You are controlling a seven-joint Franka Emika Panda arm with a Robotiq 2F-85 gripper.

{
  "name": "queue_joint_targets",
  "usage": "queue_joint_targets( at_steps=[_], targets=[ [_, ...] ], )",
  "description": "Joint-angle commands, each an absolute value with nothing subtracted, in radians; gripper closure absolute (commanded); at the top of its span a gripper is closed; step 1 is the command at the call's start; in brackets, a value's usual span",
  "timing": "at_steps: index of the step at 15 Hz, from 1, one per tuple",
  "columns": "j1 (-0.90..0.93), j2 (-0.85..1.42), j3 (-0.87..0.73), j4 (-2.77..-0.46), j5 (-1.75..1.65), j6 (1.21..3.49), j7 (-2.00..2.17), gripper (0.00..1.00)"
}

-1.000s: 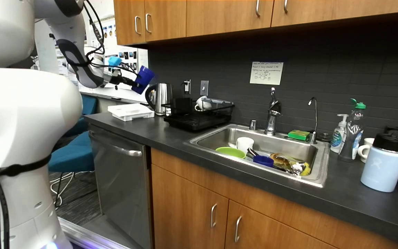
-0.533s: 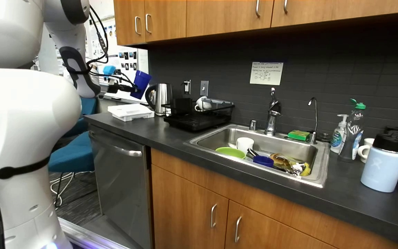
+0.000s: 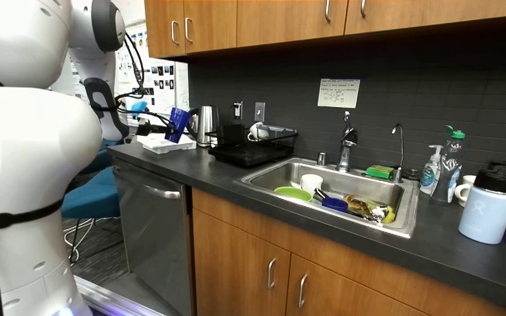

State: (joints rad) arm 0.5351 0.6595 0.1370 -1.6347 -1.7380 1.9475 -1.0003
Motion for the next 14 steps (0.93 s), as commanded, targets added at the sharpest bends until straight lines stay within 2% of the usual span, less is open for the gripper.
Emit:
queue_joint_targets(
  at_steps=[1,6,14],
  targets=[
    [0.504,0.725,0.172,-1.567,-1.76,1.944,-1.07,0.46],
    [0.491,0.789,0.176,-1.499,-1.745,1.961,-1.062,0.46],
    [0.426,0.782,0.166,-1.488,-1.773,2.153,-0.955,0.46]
  ],
)
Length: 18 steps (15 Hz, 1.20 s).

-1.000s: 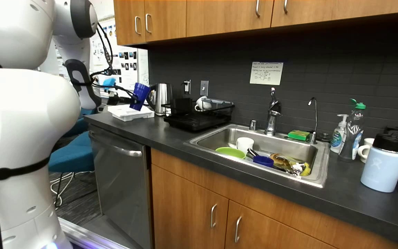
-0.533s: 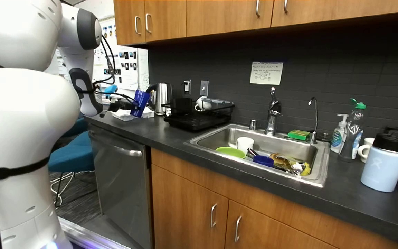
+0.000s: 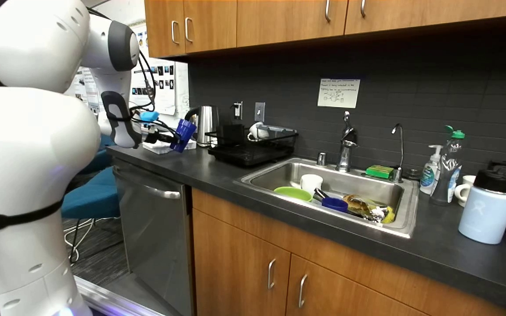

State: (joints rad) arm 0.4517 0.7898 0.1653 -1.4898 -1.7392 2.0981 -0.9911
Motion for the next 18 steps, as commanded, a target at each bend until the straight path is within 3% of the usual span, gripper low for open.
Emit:
queue_joint_targets(
  at_steps=[1,7,18],
  targets=[
    [0.423,0.782,0.16,-1.489,-1.793,2.174,-0.937,0.46],
    [0.412,0.778,0.132,-1.497,-1.984,2.285,-0.789,0.46],
    [0.394,0.791,0.077,-1.507,-2.232,2.294,-0.639,0.46]
  ],
)
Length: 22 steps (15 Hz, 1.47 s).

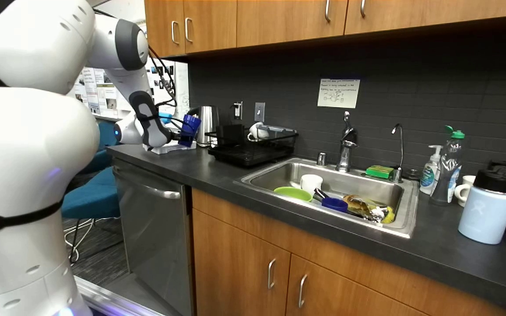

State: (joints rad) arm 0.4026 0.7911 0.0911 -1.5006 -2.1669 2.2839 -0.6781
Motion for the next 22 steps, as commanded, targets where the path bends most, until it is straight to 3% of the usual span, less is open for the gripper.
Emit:
queue_joint_targets(
  at_steps=[1,22],
  targets=[
    [0.393,0.797,0.072,-1.506,-2.252,2.288,-0.629,0.46],
    [0.393,0.902,0.045,-1.46,-2.382,2.131,-0.409,0.46]
  ],
)
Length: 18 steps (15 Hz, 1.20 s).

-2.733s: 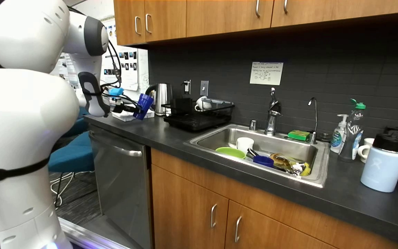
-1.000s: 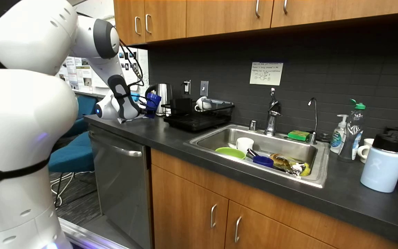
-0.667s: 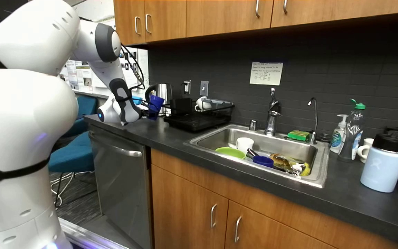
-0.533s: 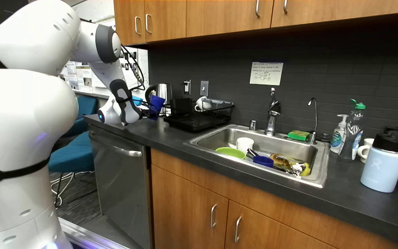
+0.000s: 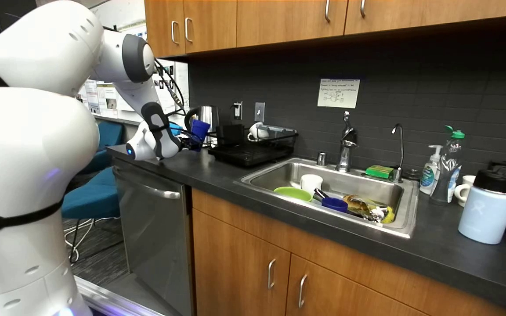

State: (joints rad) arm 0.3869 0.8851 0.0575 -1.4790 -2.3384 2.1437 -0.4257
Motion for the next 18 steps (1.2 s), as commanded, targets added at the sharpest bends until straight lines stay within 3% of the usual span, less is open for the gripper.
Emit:
queue_joint_targets(
  at_steps=[1,4,5,6,8,18],
  targets=[
    [0.394,0.905,0.044,-1.46,-2.393,2.13,-0.408,0.46],
    [0.394,0.906,0.045,-1.46,-2.407,2.126,-0.41,0.46],
    [0.394,0.905,0.046,-1.462,-2.407,2.124,-0.41,0.14],
    [0.394,0.904,0.046,-1.464,-2.407,2.123,-0.41,0.04],
    [0.396,0.905,0.046,-1.465,-2.409,2.119,-0.411,0.0],
    [0.383,0.873,0.069,-1.484,-2.337,2.15,-0.454,0.0]
  ],
)
